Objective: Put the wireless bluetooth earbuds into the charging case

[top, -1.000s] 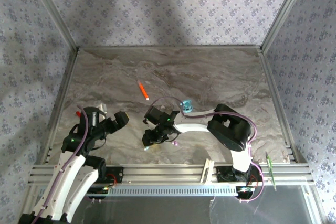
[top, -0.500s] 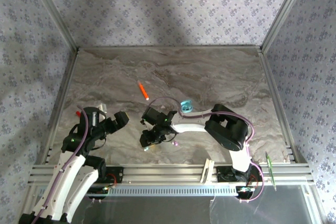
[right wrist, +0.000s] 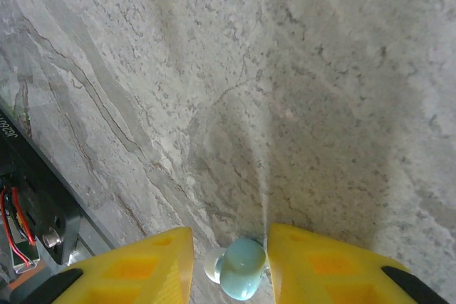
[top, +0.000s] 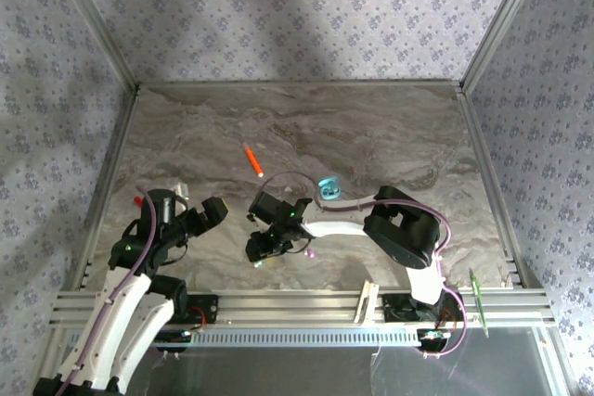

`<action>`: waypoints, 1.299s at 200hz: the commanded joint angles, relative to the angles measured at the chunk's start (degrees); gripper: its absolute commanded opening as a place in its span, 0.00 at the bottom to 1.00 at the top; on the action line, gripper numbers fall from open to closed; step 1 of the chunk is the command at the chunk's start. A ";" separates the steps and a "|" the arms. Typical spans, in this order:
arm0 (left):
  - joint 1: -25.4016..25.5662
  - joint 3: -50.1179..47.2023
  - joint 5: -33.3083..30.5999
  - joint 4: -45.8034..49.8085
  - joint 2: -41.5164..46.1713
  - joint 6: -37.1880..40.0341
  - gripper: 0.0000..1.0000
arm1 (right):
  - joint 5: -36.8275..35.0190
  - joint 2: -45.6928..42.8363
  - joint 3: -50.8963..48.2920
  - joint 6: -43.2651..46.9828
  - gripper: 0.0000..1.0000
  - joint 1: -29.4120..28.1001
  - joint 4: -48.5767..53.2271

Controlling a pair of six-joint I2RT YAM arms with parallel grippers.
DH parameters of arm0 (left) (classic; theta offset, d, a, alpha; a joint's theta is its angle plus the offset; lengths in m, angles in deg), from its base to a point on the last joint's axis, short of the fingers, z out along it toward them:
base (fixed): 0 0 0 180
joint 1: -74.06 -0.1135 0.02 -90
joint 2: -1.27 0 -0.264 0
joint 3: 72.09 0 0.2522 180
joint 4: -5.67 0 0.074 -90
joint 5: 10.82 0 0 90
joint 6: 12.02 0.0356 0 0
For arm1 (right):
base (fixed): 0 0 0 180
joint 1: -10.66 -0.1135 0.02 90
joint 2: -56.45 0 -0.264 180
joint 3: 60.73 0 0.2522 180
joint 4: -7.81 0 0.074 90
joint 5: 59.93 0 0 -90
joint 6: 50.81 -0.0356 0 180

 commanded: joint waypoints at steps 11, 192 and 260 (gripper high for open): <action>0.39 0.50 -0.69 -0.19 0.21 0.34 1.00 | -1.49 -0.84 -0.26 -0.78 0.35 -0.71 3.79; 0.39 0.53 -0.63 -0.19 0.21 0.41 1.00 | -2.13 0.31 0.43 -0.76 0.24 -1.22 4.78; 0.39 0.65 0.35 -0.52 -0.11 0.56 1.00 | -6.40 -3.69 -0.08 -0.17 0.14 -0.77 6.76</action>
